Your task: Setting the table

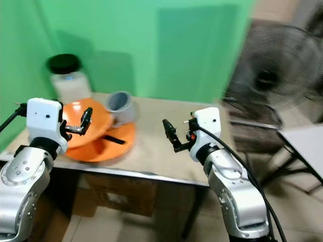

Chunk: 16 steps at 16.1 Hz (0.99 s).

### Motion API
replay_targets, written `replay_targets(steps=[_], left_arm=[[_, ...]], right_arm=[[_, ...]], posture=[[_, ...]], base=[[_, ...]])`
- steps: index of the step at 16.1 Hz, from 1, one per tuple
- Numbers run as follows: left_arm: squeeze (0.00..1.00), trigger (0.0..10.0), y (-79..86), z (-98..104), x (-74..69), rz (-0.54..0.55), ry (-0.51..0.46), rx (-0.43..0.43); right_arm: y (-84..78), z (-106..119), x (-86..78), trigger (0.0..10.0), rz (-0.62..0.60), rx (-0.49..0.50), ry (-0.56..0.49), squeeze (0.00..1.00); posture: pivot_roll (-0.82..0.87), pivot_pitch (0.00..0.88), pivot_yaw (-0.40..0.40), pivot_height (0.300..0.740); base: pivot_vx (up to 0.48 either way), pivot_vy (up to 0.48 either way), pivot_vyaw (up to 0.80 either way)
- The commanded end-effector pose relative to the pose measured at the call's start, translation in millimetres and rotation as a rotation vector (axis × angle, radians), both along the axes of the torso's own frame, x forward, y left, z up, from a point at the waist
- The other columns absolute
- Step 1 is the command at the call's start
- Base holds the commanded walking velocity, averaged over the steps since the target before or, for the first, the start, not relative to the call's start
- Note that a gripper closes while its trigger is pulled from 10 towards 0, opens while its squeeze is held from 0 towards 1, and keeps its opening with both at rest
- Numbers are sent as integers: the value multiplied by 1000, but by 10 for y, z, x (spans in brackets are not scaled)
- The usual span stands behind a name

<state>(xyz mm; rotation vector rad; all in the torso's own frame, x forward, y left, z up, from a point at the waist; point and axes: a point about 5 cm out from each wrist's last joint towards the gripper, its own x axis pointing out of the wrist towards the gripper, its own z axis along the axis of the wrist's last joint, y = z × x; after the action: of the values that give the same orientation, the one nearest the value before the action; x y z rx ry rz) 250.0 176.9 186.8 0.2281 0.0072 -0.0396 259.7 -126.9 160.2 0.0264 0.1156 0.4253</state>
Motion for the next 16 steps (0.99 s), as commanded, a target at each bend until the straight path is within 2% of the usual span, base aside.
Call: replay_targets(steps=[1, 3, 6, 9, 11, 12, 14, 16], left_arm=[[0, 10000, 41, 9, -7, 20, 3, 19], [0, 10000, 46, 7, -11, 21, 5, 22], [0, 10000, 37, -17, -7, 2, 22, 48], [0, 10000, 98, -10, 5, -6, 20, 88], [0, 10000, 147, 17, 11, -22, 16, 101], [0, 10000, 149, 26, 1, -71, 20, 109], [0, 10000, 128, 48, -10, -174, 24, 90], [0, 10000, 112, 55, -12, -247, 33, 94]], right_arm=[[68, 41, 4, 10000, 35, 7, -23, 0], [84, 49, 12, 10000, 46, 2, -28, 0], [136, 113, 3, 10000, 110, 43, -37, 0], [217, 209, 68, 10000, 159, 63, -35, 0], [271, 236, 146, 10000, 183, 135, 52, 0], [297, 237, 227, 10000, 173, 129, 104, 1000], [373, 276, 400, 10000, 150, 91, 135, 1000], [383, 279, 554, 10000, 55, 50, 189, 1000]], posture=[[-58, 0, -29, 740], [-61, 0, -24, 740], [-69, 0, -11, 740], [-73, 0, -2, 740], [-70, 0, -8, 740], [-69, 0, -11, 740], [-71, 3, -19, 740], [-76, 8, -25, 740]], base=[[307, 0, 800], [304, 0, 800], [294, 0, 0], [0, 0, 0], [0, 0, 0], [0, 0, 0], [0, 0, 0], [0, 0, 0]])
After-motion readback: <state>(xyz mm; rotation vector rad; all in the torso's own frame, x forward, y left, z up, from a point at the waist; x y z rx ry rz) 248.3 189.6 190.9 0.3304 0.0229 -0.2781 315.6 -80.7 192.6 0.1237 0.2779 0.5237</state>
